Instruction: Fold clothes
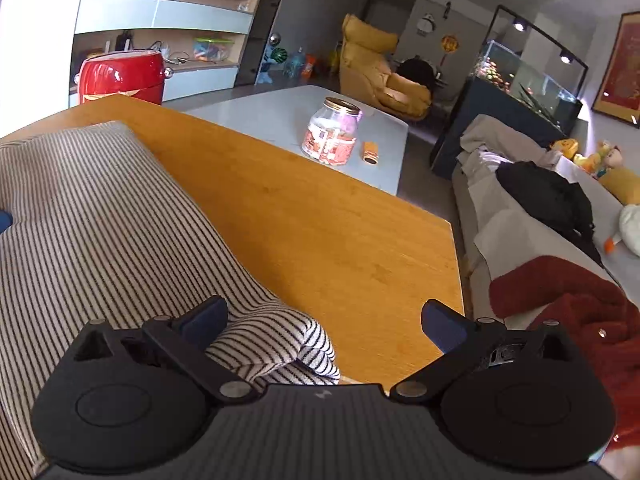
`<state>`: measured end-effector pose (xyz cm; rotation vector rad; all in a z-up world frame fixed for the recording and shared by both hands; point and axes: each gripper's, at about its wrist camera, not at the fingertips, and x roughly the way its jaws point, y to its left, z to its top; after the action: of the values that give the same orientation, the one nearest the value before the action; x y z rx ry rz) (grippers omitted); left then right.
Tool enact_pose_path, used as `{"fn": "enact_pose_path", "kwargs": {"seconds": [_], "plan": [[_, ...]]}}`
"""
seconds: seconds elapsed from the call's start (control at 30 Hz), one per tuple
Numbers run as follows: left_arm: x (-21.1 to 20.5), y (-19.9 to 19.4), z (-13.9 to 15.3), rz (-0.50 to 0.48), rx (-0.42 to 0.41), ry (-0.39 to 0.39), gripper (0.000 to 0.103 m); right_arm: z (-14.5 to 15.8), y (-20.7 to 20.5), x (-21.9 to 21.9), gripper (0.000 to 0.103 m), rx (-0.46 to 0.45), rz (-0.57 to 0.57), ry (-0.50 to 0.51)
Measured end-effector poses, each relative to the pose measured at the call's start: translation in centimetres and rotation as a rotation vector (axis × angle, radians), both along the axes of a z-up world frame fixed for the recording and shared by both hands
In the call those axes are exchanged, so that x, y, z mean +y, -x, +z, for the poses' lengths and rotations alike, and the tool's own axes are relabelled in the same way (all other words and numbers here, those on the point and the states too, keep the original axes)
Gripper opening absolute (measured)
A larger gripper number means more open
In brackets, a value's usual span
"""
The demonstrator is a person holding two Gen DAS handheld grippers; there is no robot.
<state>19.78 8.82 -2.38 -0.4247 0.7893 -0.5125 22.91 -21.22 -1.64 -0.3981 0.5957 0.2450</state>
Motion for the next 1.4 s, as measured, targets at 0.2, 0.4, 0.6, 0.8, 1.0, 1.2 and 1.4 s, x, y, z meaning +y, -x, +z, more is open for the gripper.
{"fn": "enact_pose_path", "kwargs": {"seconds": [0.2, 0.4, 0.6, 0.8, 1.0, 1.2, 1.4], "plan": [[-0.7, -1.9, 0.2, -0.057, -0.064, -0.134, 0.103, -0.3, 5.5, -0.4, 0.103, 0.069, -0.152, -0.179], [0.1, -2.3, 0.2, -0.094, -0.066, -0.133, 0.103, -0.7, 6.3, -0.4, 0.103, 0.119, -0.288, -0.292], [0.0, -2.0, 0.1, -0.071, -0.074, -0.154, 0.103, -1.2, 5.2, -2.4, 0.103, 0.204, -0.254, -0.406], [-0.4, -1.5, 0.4, -0.056, -0.078, -0.198, 0.103, 0.3, 4.3, -3.1, 0.103, 0.226, -0.177, -0.417], [-0.2, 0.7, 2.0, -0.035, -0.054, -0.180, 0.103, 1.7, 5.0, -1.2, 0.089, 0.120, -0.042, -0.305], [0.2, 4.1, 1.2, -0.147, 0.065, 0.076, 0.103, 0.9, 5.4, 0.3, 0.064, 0.093, 0.063, -0.195], [-0.8, 4.5, 0.2, -0.150, 0.035, -0.055, 0.103, 0.5, 7.9, -0.7, 0.068, 0.088, 0.034, -0.236]]}}
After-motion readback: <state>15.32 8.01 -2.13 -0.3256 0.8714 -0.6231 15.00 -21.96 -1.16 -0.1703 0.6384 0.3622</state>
